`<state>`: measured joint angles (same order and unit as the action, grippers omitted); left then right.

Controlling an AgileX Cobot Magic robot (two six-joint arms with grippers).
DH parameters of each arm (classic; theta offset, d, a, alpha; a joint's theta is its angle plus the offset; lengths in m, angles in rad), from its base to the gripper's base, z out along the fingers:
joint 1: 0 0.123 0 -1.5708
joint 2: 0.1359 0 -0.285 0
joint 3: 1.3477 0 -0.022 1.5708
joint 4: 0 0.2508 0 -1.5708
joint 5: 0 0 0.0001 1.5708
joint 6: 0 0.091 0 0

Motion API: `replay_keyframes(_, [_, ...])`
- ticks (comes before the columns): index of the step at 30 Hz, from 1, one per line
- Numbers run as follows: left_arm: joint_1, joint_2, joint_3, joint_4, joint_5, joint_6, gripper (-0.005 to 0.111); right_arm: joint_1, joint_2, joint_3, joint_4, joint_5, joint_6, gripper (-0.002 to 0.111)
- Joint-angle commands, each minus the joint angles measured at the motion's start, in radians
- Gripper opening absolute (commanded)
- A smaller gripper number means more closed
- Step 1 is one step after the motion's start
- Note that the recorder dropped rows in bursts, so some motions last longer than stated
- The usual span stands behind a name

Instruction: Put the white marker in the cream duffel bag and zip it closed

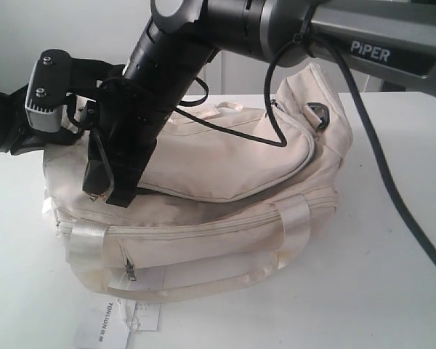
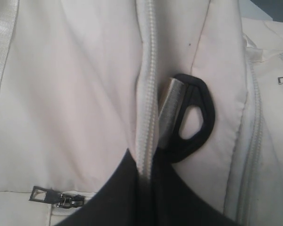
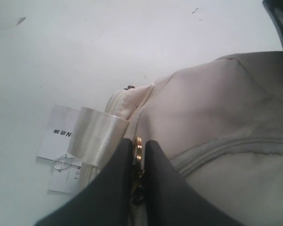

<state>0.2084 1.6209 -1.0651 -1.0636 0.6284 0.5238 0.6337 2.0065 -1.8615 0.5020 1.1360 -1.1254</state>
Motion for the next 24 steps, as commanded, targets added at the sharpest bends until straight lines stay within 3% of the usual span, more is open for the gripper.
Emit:
replay_keyframes(1, [0.0, -0.002, 0.005, -0.028, -0.054, -0.004, 0.0, 0.003, -0.023, -0.002, -0.014, 0.078, 0.01, 0.0])
replay_keyframes(24, [0.0, -0.002, 0.005, -0.028, -0.054, -0.004, 0.0, 0.003, -0.039, -0.002, -0.08, 0.085, 0.012, 0.0])
